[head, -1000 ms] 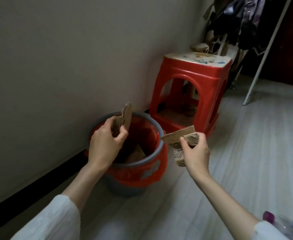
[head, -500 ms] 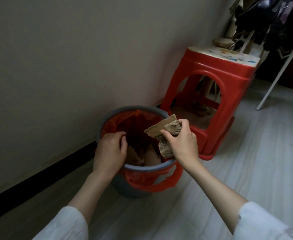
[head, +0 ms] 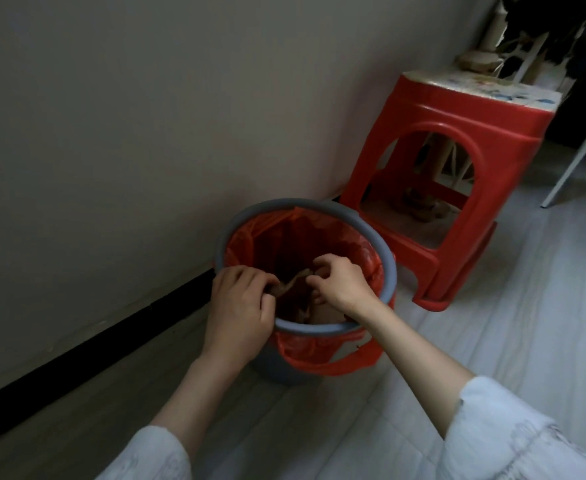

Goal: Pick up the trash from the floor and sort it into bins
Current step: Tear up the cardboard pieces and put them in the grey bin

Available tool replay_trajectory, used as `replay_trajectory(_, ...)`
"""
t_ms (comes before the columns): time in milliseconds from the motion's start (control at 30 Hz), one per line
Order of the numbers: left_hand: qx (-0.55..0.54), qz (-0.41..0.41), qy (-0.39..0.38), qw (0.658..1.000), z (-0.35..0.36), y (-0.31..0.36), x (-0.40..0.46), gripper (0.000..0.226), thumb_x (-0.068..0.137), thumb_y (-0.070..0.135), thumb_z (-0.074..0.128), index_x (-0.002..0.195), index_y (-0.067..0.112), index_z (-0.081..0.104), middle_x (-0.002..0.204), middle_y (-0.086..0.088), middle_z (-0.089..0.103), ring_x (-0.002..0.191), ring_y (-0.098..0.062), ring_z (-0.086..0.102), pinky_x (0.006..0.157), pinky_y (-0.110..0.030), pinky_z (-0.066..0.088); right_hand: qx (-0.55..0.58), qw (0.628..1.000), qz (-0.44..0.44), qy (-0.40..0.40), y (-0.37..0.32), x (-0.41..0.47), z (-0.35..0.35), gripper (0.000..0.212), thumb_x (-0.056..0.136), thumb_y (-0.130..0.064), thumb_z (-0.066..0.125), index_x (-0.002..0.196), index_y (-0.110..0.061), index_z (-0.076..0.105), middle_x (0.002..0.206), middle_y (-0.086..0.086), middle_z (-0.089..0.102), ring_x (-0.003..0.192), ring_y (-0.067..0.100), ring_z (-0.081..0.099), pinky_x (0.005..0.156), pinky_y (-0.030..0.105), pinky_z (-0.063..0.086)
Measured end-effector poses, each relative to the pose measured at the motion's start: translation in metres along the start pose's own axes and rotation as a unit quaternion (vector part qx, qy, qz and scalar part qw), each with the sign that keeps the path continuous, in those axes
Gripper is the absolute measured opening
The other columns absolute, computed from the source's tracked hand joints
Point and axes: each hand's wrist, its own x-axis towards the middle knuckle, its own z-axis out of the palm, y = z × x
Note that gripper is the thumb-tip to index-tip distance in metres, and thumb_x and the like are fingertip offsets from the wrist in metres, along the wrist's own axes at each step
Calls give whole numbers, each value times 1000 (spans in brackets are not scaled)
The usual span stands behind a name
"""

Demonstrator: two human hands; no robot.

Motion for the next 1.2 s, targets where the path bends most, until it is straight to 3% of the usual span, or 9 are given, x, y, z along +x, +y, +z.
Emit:
replay_trajectory(133, 38, 73, -44, 996, -12, 21, -4, 37, 77, 24, 35, 97, 16, 65, 96, 0, 64, 99, -22, 56, 87, -39, 40, 49, 989, -88, 107, 15, -35, -18, 21, 92, -16, 54, 111, -18, 63, 105, 1, 67, 91, 14, 65, 85, 32, 53)
replay_trajectory(267, 5, 181, -69, 981, -5, 69, -6, 31, 80, 23, 42, 102, 15, 62, 99, 0, 62, 99, -20, 55, 79, -35, 44, 93, 971, -107, 195, 44, -81, -41, 18, 90, -8, 55, 96, -19, 68, 98, -2, 68, 86, 11, 64, 82, 21, 49)
replay_trajectory(500, 14, 335, -144, 931, 46, 139, -46, 28, 75, 8, 50, 101, 12, 60, 101, -6, 60, 91, -26, 53, 68, -36, 39, 113, 971, 69, 197, 163, -182, -72, 15, 91, -9, 55, 98, -17, 66, 93, -1, 68, 86, 19, 65, 75, 22, 48)
replay_trajectory(667, 0, 427, -235, 873, 93, 183, -103, 34, 75, 9, 36, 102, 12, 57, 102, -6, 60, 86, -24, 55, 63, -29, 36, 109, 945, 207, 230, 251, -253, -82, 17, 90, -7, 53, 89, -21, 63, 88, 7, 71, 65, -3, 62, 69, 16, 47)
replay_trajectory(800, -50, 443, -329, 832, 136, 208, -149, 37, 76, 13, 33, 103, 13, 58, 97, -5, 62, 82, -24, 57, 62, -29, 44, 72, 914, 317, 245, 297, -306, -86, 14, 91, -13, 53, 94, -17, 67, 92, 5, 70, 84, 15, 64, 83, 30, 50)
replay_trajectory(900, -61, 419, -437, 794, 162, 217, -188, 33, 87, 16, 41, 115, 14, 58, 110, -6, 59, 97, -26, 57, 78, -34, 48, 17, 885, 383, 263, 323, -344, -81, 18, 88, -12, 55, 101, -10, 67, 98, 8, 71, 92, 21, 64, 86, 30, 46)
replay_trajectory(1000, -58, 306, -585, 749, 187, 224, -229, 33, 95, 22, 41, 126, 16, 51, 123, -6, 52, 113, -24, 49, 94, -32, 40, -2, 848, 491, 197, 357, -384, -64, 26, 88, -14, 54, 112, -7, 61, 113, 12, 66, 107, 31, 59, 87, 31, 44)
replay_trajectory(1100, -103, 139, -663, 728, 204, 240, -268, 30, 94, 21, 48, 121, 11, 55, 119, -9, 59, 109, -22, 56, 89, -21, 37, 17, 806, 579, 120, 382, -419, -42, 45, 83, -31, 65, 118, -5, 54, 120, 16, 59, 110, 32, 56, 90, 35, 45)
replay_trajectory(1200, -106, 29, -706, 700, 213, 254, -301, 30, 92, 25, 54, 119, 11, 56, 117, -8, 63, 105, -22, 59, 89, -23, 42, 59, 780, 608, 138, 394, -431, -34, 60, 82, -30, 70, 128, 2, 46, 129, 19, 52, 117, 33, 52, 92, 35, 44)
